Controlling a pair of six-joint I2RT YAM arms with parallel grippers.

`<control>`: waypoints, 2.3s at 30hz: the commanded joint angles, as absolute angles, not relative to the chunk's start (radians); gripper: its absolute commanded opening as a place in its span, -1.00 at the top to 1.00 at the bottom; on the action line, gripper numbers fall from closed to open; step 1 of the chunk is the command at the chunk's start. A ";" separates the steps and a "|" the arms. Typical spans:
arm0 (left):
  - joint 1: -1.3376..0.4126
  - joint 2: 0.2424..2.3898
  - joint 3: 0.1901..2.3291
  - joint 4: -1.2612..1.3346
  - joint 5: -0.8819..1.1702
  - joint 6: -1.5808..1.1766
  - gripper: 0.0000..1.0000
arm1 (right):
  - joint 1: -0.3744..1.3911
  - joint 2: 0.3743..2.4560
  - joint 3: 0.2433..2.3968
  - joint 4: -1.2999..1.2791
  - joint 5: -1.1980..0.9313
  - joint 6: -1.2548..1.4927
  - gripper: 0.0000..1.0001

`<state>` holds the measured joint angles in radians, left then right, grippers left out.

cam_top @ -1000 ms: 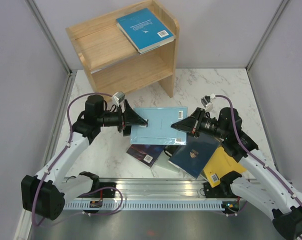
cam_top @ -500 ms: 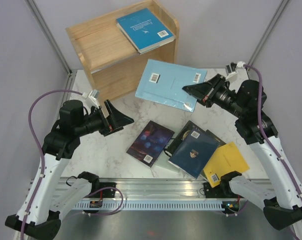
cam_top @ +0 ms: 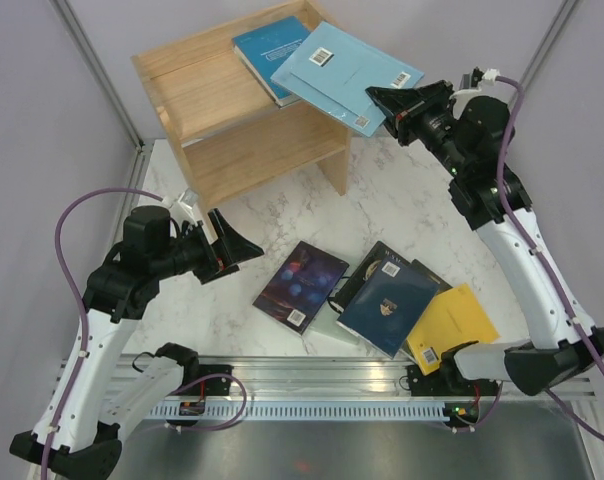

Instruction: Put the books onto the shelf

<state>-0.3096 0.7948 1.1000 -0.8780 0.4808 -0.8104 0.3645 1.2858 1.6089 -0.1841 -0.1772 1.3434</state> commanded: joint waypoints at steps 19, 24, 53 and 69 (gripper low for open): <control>-0.308 0.784 1.170 -0.939 0.489 -0.724 -1.00 | 0.657 1.598 1.943 -0.279 0.546 1.540 1.00; -0.307 0.787 1.172 -0.948 0.486 -0.710 -1.00 | 0.678 1.654 1.997 -0.310 0.597 1.554 1.00; -0.307 0.870 1.163 -0.928 0.503 -0.657 -0.99 | 0.655 1.486 1.775 -0.314 0.586 1.401 -0.75; -0.307 0.864 1.158 -0.927 0.505 -0.657 -1.00 | 0.630 1.611 1.842 -0.276 0.483 1.408 0.46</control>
